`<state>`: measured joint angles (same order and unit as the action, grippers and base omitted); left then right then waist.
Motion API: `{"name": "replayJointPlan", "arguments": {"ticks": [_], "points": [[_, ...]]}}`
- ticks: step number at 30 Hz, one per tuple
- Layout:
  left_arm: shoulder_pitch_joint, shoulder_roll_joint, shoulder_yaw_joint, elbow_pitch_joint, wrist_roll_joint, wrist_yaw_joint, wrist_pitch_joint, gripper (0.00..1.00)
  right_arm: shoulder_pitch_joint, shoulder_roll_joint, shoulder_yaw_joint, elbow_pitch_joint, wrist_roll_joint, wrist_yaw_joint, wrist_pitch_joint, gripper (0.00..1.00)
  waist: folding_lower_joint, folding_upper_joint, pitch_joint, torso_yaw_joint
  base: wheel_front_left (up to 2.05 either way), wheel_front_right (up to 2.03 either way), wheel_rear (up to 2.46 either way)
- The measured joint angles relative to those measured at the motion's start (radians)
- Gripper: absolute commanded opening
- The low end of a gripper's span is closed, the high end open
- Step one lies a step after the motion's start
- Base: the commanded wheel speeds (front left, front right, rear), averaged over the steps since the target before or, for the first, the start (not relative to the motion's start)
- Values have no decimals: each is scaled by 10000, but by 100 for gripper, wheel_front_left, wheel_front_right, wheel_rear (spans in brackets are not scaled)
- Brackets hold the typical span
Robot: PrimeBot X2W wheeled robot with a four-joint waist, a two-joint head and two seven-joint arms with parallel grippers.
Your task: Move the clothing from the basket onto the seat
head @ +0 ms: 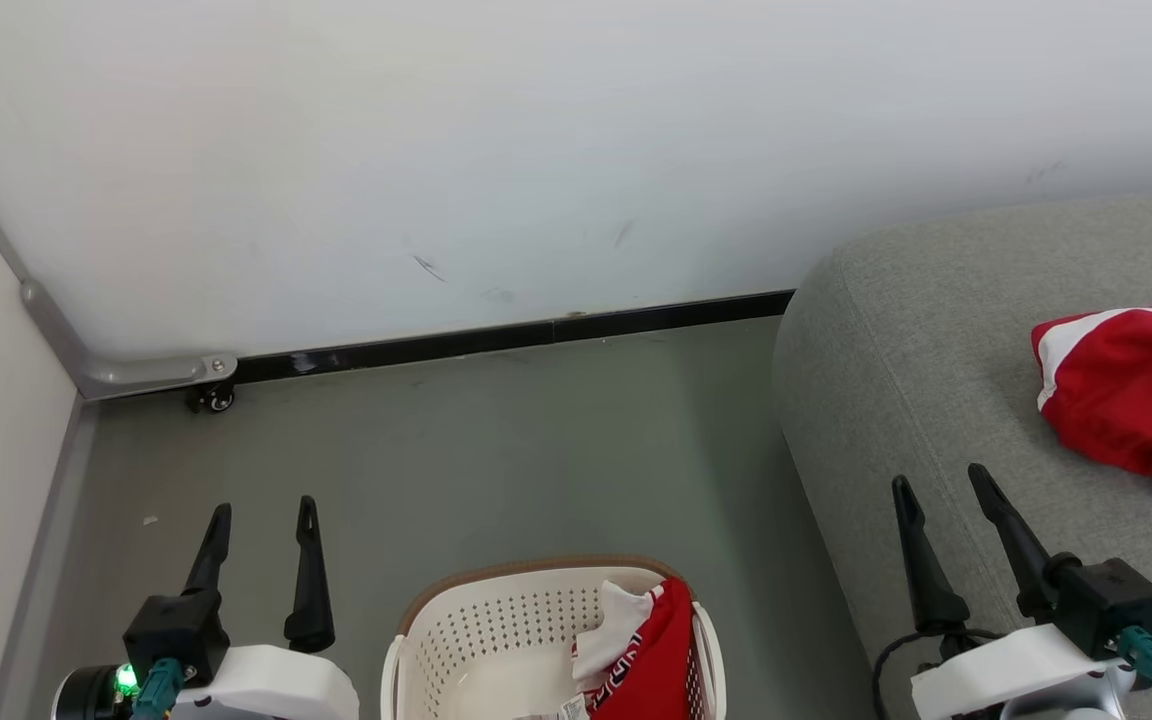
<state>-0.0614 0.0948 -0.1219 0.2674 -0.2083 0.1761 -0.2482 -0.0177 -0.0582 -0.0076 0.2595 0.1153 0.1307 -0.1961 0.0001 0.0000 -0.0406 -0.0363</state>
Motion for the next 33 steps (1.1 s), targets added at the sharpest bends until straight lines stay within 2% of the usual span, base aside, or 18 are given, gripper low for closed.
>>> {"name": "replayJointPlan", "arguments": {"ticks": [33], "points": [[-2, 12, 25, -159, 280, -104, 0, 100, 579, 157, -514, -1149, -102, 0, 393, 100, 0, 0, 567, -285, 0, 0, 0]]}}
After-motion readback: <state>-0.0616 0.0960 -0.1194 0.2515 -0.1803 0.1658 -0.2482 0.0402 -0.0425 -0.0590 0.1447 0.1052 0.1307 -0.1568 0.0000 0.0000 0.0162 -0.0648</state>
